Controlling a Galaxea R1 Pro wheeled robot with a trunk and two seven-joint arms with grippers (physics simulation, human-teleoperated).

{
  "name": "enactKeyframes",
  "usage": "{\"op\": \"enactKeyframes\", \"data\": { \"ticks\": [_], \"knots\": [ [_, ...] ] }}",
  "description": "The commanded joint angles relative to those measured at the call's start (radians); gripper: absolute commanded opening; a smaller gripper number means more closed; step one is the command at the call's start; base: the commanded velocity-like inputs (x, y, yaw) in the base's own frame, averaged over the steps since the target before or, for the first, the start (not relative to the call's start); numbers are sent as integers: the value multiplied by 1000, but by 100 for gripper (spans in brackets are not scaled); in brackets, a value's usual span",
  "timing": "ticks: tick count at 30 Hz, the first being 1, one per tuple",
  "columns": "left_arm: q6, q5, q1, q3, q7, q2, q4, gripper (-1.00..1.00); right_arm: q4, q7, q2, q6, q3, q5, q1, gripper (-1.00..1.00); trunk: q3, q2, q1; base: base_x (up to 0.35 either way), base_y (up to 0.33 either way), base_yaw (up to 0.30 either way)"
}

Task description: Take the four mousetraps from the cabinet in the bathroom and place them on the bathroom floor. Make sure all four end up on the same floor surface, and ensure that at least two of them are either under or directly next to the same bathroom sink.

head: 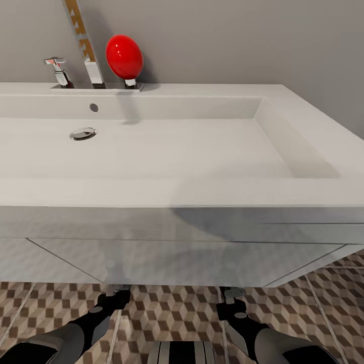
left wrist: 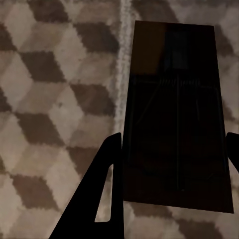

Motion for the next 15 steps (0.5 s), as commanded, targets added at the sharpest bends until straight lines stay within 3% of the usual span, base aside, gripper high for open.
{"op": "enactKeyframes", "data": {
  "ticks": [1,15],
  "knots": [
    [-3,6,0,-9,3,0,1,-100,3,-3,1,-4,7,0,-1,-100,-1,0,0,0,0,0],
    [-3,5,0,-8,3,0,1,-100,3,-3,-3,-6,7,0,0,-100,-1,0,0,0,0,0]
  ]
}}
